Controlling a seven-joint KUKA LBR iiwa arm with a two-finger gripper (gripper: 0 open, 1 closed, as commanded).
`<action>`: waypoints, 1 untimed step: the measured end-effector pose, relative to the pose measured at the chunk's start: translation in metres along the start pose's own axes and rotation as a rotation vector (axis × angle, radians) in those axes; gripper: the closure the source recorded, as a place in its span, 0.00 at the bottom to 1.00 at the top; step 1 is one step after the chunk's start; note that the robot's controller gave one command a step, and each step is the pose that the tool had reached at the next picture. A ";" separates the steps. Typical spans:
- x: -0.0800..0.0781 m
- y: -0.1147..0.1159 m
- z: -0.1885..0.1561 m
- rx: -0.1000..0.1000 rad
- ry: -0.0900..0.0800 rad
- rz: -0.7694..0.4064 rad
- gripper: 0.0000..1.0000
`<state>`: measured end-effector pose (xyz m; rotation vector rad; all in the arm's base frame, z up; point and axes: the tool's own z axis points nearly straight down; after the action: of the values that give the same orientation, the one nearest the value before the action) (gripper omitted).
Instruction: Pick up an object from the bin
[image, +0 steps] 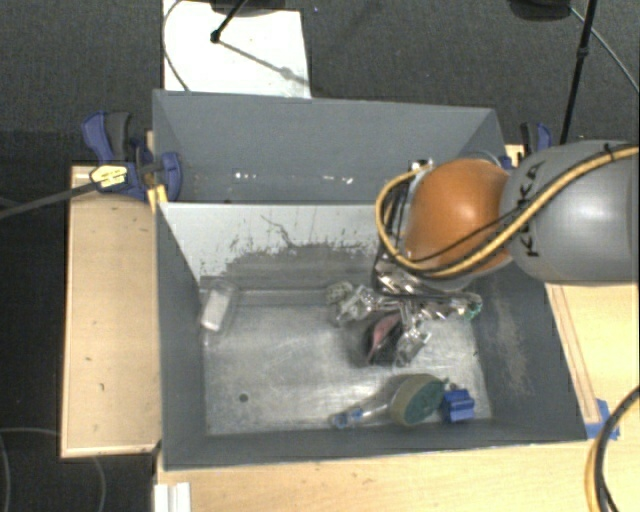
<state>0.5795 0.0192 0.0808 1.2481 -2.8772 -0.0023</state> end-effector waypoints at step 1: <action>-0.002 0.000 -0.002 0.002 -0.004 0.003 1.00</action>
Offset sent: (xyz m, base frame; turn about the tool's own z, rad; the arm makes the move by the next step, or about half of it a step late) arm 0.0000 0.0000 0.0000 0.0000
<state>0.5806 0.0204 0.0832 1.2449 -2.8833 -0.0025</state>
